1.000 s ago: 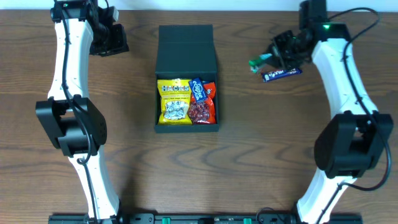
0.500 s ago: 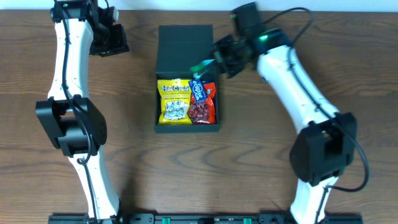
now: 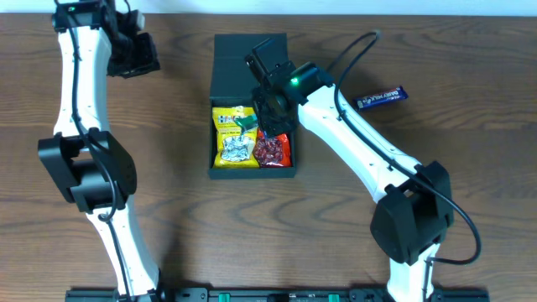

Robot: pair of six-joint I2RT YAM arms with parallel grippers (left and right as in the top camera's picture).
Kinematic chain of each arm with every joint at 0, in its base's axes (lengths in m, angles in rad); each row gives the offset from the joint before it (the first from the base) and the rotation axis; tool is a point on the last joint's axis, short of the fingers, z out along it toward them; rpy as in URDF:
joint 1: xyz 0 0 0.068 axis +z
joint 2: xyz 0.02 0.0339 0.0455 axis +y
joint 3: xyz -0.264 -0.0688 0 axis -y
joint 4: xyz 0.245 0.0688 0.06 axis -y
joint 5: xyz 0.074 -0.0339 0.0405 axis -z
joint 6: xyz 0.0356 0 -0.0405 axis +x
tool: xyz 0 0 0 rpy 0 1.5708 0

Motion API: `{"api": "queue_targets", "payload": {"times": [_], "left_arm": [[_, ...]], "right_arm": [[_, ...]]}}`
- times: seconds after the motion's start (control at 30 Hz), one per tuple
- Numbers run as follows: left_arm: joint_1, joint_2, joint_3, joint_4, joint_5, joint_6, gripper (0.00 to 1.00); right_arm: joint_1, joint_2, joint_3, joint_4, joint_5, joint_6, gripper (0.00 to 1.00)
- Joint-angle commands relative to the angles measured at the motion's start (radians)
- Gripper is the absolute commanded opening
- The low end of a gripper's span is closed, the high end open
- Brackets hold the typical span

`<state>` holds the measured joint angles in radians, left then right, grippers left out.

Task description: Pack container

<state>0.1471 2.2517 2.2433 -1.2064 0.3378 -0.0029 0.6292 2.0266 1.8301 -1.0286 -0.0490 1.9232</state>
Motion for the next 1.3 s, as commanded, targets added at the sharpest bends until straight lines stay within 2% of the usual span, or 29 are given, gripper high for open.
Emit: {"api": "queue_targets", "payload": {"times": [0.0, 0.43, 0.67, 0.97, 1.27], "left_arm": [[0.011, 0.005, 0.024, 0.003, 0.026, 0.003, 0.3], [0.011, 0.005, 0.024, 0.003, 0.03, 0.003, 0.29], [0.011, 0.005, 0.024, 0.003, 0.053, 0.003, 0.29], [0.012, 0.005, 0.024, 0.003, 0.055, 0.003, 0.29], [0.012, 0.005, 0.024, 0.002, 0.055, 0.003, 0.29]], "right_arm": [[0.025, -0.01, 0.001, -0.015, 0.045, 0.128, 0.02], [0.084, 0.053, 0.001, -0.069, 0.014, 0.128, 0.02], [0.086, 0.069, 0.001, -0.087, 0.011, 0.128, 0.02], [0.085, 0.138, 0.0, -0.104, -0.091, 0.128, 0.02], [0.083, 0.147, 0.0, -0.115, -0.089, 0.128, 0.01]]}}
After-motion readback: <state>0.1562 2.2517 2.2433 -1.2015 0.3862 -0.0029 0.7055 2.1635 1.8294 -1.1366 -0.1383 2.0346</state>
